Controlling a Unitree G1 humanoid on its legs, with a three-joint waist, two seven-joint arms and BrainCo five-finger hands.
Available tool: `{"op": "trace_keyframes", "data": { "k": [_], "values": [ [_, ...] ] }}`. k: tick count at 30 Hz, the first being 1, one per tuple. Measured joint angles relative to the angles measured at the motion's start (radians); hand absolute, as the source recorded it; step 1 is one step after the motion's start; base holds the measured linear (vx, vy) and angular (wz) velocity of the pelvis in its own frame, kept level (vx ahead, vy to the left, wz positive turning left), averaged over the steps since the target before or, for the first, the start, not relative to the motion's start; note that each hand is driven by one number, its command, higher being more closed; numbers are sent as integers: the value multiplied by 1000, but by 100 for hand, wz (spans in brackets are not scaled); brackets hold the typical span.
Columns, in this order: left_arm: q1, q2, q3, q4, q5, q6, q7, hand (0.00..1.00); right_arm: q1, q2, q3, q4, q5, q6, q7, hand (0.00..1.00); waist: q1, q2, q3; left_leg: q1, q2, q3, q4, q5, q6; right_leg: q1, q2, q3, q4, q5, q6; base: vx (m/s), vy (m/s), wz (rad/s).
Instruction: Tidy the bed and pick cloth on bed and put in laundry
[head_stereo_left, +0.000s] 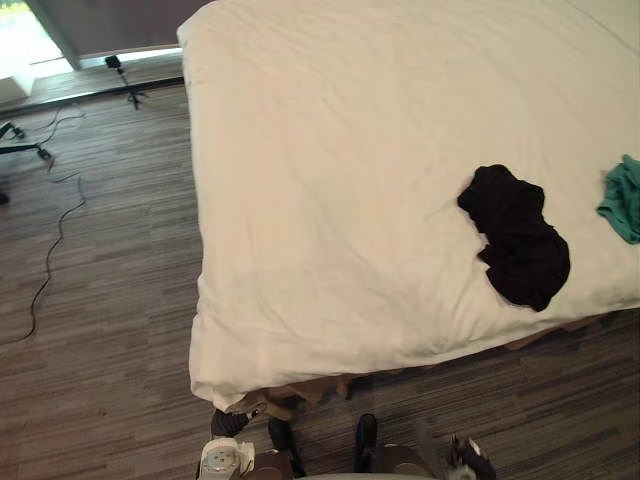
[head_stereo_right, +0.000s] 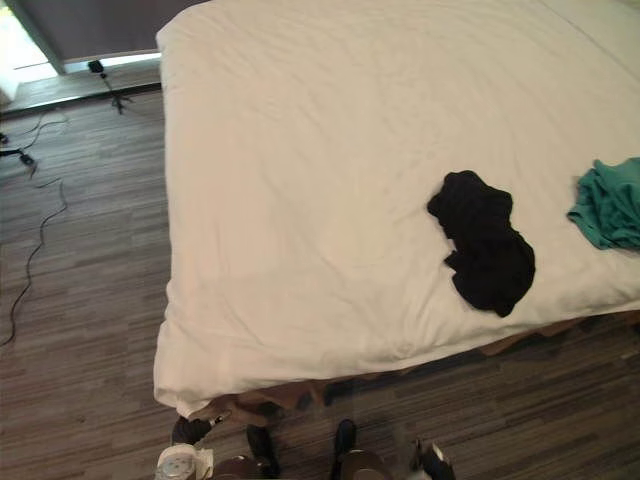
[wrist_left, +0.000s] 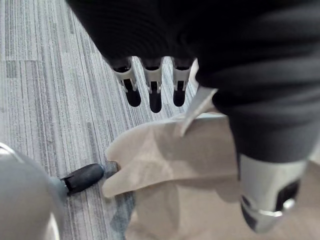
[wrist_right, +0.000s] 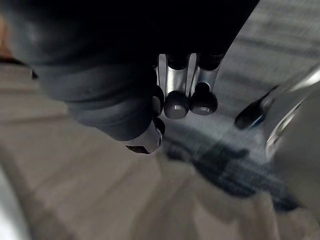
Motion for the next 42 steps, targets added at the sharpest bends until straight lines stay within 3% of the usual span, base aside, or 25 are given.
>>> {"op": "trace_keyframes", "data": {
  "k": [8,10,11,12,13,15,17,18,19,20,21,22,24,26,29,30,31,32,33,34,36,37,38,40,42],
  "values": [
    [45,-13,41,16,30,15,4,0,41,41,-3,-3,-80,-32,39,0,3,-29,-79,63,-1,105,3,-29,2,29,4,61,0,-8,1,13,1,-23],
    [49,-11,57,16,31,13,5,0,34,45,35,-8,-118,-32,60,0,4,-41,-86,64,9,103,73,-69,4,31,6,106,2,-8,-1,-6,4,-47],
    [53,-12,82,-2,28,0,7,0,21,42,67,-8,-134,-33,71,0,20,-57,-84,23,56,77,260,-145,17,23,8,150,20,-13,-6,-35,-81,-119],
    [53,-17,102,-26,22,-14,11,0,0,18,113,-7,-158,-34,80,0,31,-56,-84,-65,120,-32,536,-212,65,7,32,218,63,-27,-17,-35,-89,-162],
    [53,-19,106,-30,19,-18,15,0,-13,-1,142,-9,-158,-34,84,0,38,-51,-82,-111,147,-115,667,-222,81,-4,50,267,89,-38,-27,-44,8,-192],
    [37,-10,113,-11,8,-9,60,0,-47,-35,189,-14,-140,-50,85,0,15,-13,-97,-235,155,-338,829,-257,106,-102,110,350,152,-29,-36,-122,135,-152],
    [28,5,104,-7,0,-10,74,0,-88,-47,197,5,-109,-51,81,0,41,2,-83,-265,142,-449,862,-298,66,-168,161,437,172,16,-22,-246,147,-162],
    [26,10,104,6,-42,8,97,0,-94,-52,195,3,-95,-71,81,0,40,1,-74,-230,132,-481,826,-357,8,-211,189,489,172,57,7,-274,174,-168],
    [24,12,104,7,-63,22,108,0,-98,-54,188,-4,-94,-93,83,0,32,8,-67,-191,131,-469,769,-406,-24,-237,192,485,177,45,8,-369,233,-195],
    [24,14,103,7,-81,40,108,0,-111,-54,177,-13,-99,-114,87,0,30,15,-46,-125,133,-404,677,-467,-35,-276,160,403,194,37,-3,-329,217,-184],
    [16,26,101,10,-90,60,108,0,-123,-44,173,-28,-108,-130,97,0,28,0,-7,-57,122,-311,604,-488,-50,-275,103,322,184,42,-11,-349,177,-194],
    [13,35,100,20,-88,71,108,0,-105,-26,179,-63,-123,-145,118,0,27,-14,18,-20,118,-239,555,-457,-15,-266,31,192,174,31,-16,-343,54,-151],
    [14,52,100,30,-88,91,109,0,-82,-21,180,-67,-166,-161,127,0,27,-18,14,-4,137,-167,536,-426,-16,-303,-38,39,315,27,-47,-255,-60,-106],
    [13,90,85,43,-89,113,108,0,-80,-25,183,-50,-189,-163,126,0,25,-10,15,4,171,-135,525,-400,-28,-310,-58,3,491,3,-55,-160,-81,-69],
    [15,172,57,87,-88,127,87,0,-77,-24,211,46,-197,-171,128,0,25,-65,-20,19,171,-87,475,-325,-53,-233,-172,2,644,-68,-20,-84,-200,-33],
    [11,182,54,101,-84,129,80,0,-85,-21,218,61,-198,-171,128,0,26,-87,-29,15,148,-87,471,-315,-53,-237,-163,-11,623,-62,-18,-105,-169,-71],
    [3,175,20,137,-62,139,38,0,-101,-33,254,80,-198,-185,129,0,32,-74,-31,6,95,-119,420,-327,-14,-203,-114,-7,455,-27,-42,-155,-65,-120],
    [1,133,-19,146,-36,140,11,0,-134,-68,262,97,-210,-190,131,0,50,-7,-53,-9,72,-129,357,-307,65,-147,-47,41,278,24,-38,-203,17,-136],
    [-5,128,-31,145,-21,136,0,0,-156,-76,255,111,-222,-184,127,0,49,-15,-49,5,75,-79,328,-273,31,-165,-72,25,370,-21,-79,-118,20,-93],
    [-25,116,-59,145,-8,137,-3,0,-166,-85,256,123,-235,-176,124,0,24,-25,-45,20,61,-63,295,-238,28,-180,-142,14,558,-88,-79,-105,-143,-58],
    [-29,113,-107,144,-9,131,-8,0,-161,-82,265,151,-257,-169,122,0,19,-32,-57,37,80,-20,280,-209,10,-132,-222,14,625,-94,-63,-110,-275,-69],
    [-20,119,-122,142,-10,111,-19,0,-161,-76,291,154,-277,-168,126,0,24,-50,-74,42,91,4,280,-194,-15,-97,-264,29,566,-34,-49,-116,-343,-106],
    [-20,131,-139,139,-11,93,-29,0,-164,-64,308,152,-284,-168,130,0,23,-67,-92,44,108,14,243,-160,-38,-67,-207,52,436,-45,39,-134,-421,-127],
    [-27,114,-175,136,-24,68,-38,0,-174,-78,327,154,-284,-168,129,0,35,-35,-106,44,110,-36,183,-146,-36,-45,-144,59,287,-34,39,-77,-261,-117],
    [-44,96,-190,134,-55,51,-47,0,-192,-95,340,157,-309,-146,130,0,24,-45,-98,41,117,-18,161,-109,-65,5,-111,46,89,-38,45,-77,-220,-90]
  ]
}}
